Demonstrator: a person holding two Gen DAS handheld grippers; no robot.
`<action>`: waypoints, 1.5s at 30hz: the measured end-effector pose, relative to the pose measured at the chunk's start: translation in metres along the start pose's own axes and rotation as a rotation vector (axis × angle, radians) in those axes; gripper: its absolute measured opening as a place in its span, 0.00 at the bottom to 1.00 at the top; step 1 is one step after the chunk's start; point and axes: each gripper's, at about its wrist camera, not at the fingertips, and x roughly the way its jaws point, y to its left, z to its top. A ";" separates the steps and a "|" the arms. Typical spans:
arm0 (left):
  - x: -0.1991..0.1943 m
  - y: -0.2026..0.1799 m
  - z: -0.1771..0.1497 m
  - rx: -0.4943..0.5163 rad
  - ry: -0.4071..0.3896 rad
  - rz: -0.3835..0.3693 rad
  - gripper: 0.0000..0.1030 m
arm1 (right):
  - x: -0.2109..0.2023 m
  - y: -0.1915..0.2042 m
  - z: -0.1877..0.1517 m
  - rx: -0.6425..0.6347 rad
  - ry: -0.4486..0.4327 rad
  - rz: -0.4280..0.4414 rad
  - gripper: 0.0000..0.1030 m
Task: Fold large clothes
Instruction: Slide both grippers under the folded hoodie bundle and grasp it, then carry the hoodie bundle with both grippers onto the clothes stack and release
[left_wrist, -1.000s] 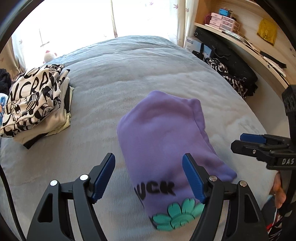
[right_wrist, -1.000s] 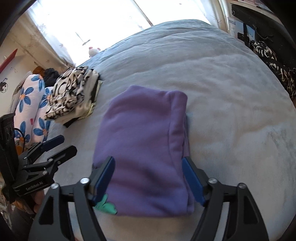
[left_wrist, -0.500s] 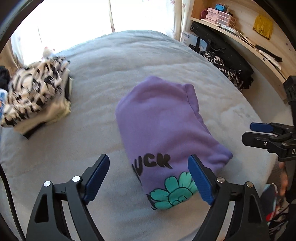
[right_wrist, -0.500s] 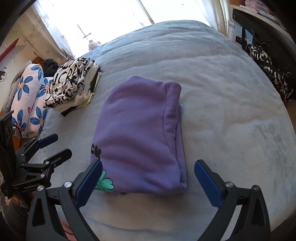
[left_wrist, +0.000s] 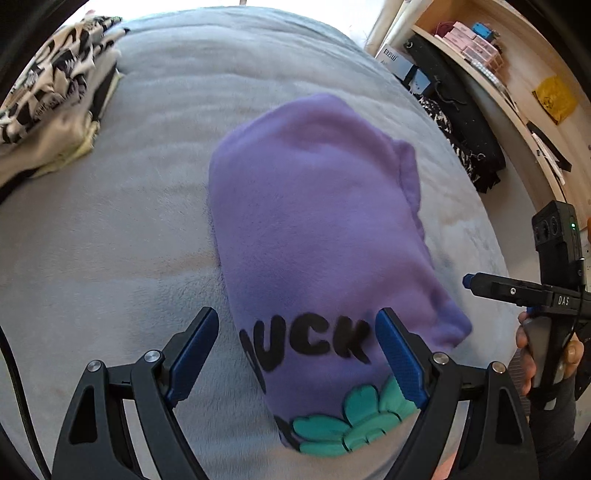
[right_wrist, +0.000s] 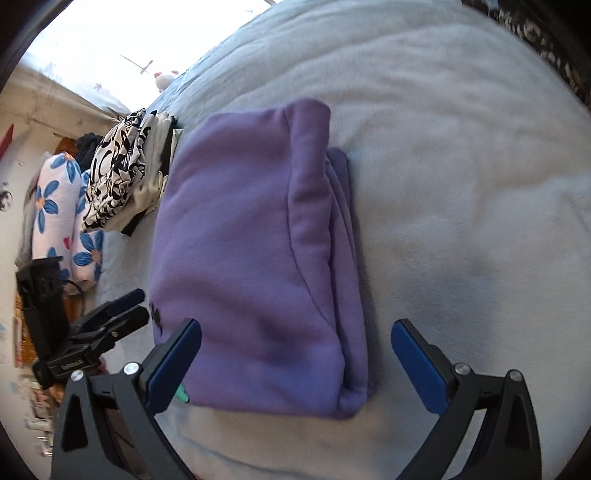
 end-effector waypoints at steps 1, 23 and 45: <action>0.006 0.001 0.001 -0.004 0.005 -0.006 0.83 | 0.006 -0.004 0.002 0.005 0.008 0.017 1.00; 0.059 0.012 0.007 -0.012 -0.047 -0.190 1.00 | 0.099 -0.024 0.032 -0.081 0.178 0.363 1.00; 0.066 -0.006 0.000 -0.104 -0.028 -0.242 0.88 | 0.076 0.031 0.018 -0.159 0.043 0.307 0.87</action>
